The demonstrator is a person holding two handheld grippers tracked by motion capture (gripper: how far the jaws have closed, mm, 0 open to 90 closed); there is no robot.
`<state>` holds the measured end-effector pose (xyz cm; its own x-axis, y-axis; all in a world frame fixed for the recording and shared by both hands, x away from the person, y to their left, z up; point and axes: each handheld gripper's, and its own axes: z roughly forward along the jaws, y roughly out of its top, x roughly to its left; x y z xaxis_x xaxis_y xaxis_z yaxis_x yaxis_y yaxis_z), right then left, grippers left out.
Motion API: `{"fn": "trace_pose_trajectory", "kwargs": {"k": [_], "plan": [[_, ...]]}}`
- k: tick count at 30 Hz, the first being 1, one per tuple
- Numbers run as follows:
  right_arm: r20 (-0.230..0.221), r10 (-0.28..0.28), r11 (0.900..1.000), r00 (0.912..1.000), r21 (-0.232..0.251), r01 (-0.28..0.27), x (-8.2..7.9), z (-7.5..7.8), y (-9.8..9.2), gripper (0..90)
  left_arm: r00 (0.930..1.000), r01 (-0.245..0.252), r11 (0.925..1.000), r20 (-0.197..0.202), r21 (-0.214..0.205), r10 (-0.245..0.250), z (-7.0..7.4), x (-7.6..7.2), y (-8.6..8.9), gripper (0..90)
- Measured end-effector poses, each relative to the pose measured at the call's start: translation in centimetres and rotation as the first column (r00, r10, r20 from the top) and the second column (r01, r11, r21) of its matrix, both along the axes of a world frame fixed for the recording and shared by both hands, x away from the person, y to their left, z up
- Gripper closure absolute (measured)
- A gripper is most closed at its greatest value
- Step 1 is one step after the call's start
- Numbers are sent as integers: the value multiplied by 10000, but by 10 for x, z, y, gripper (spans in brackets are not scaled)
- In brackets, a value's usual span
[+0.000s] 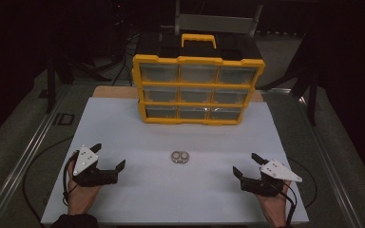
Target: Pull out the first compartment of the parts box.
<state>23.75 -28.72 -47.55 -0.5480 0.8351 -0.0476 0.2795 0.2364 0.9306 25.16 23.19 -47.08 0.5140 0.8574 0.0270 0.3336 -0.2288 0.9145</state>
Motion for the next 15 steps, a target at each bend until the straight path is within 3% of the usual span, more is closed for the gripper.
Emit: {"fn": "trace_pose_trajectory", "kwargs": {"k": [3, 9, 15], "plan": [[110, -226, 9997, 9997, 123, 224, -1, 1, -2, 95, 10000, -48, 10000, 7, -52, 48, 0, 0, 0, 2], [137, -139, 9996, 9998, 230, 136, -1, 0, -1, 90, 9998, -155, 9999, 106, 47, 155, -1, -1, 0, 2], [-66, -87, 9990, 9999, 446, 90, 0, -2, -1, 91, 9996, -229, 9997, 136, 64, 228, 0, -1, -1, 2]]}}
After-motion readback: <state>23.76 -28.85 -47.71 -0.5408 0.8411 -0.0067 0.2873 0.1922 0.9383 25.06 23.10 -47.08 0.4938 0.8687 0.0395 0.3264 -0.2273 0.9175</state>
